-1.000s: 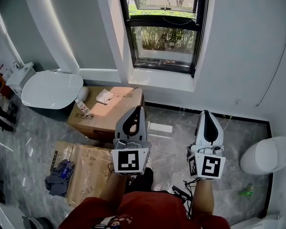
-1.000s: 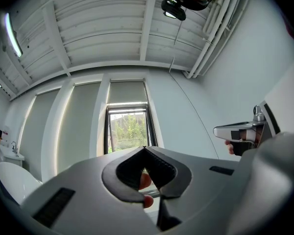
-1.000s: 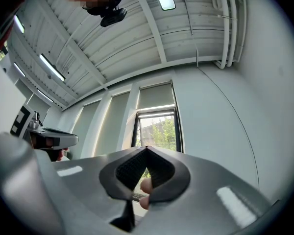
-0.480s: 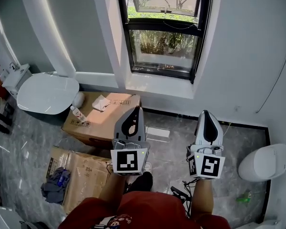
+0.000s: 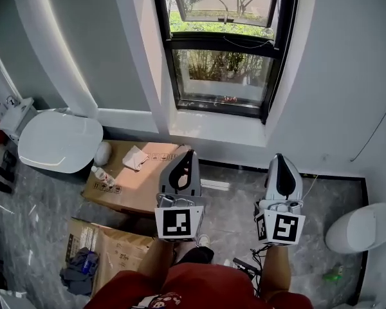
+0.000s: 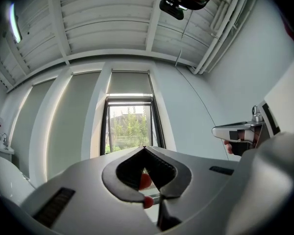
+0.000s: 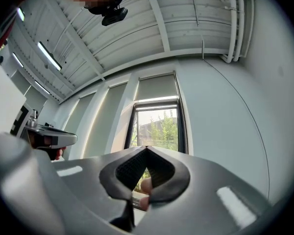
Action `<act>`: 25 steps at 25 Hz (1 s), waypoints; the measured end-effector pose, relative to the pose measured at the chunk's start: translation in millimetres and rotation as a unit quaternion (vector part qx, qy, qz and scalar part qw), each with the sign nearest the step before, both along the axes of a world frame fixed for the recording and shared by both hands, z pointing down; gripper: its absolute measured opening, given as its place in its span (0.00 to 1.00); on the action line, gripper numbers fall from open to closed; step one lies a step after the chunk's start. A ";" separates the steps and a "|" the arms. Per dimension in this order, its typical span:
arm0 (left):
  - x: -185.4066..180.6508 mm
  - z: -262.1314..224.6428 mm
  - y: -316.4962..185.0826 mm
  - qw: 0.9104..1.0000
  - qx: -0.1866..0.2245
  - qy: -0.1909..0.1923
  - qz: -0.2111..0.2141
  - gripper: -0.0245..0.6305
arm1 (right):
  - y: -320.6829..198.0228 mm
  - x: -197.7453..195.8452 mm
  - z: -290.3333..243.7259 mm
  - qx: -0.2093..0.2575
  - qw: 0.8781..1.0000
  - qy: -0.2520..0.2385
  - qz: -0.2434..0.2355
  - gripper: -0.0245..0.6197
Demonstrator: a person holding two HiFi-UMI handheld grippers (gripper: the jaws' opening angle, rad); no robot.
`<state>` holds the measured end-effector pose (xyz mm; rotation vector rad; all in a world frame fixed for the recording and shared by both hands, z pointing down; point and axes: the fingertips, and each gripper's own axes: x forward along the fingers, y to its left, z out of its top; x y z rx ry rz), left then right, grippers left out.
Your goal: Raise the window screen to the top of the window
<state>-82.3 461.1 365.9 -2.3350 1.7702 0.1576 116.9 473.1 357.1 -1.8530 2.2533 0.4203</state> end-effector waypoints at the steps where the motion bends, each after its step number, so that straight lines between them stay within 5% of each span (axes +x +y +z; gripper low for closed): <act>1: -4.1 1.2 -10.9 1.000 0.000 -0.001 0.000 0.05 | -10.8 -3.8 1.2 -0.002 1.000 0.001 0.000 0.05; 13: -28.7 21.8 -114.9 1.000 -0.029 0.000 0.011 0.05 | -108.1 -35.9 17.3 -0.029 0.999 0.010 0.017 0.05; 25: -49.5 11.7 -147.5 1.000 -0.004 0.007 0.010 0.05 | -137.5 -54.5 5.8 -0.007 1.000 0.019 0.022 0.05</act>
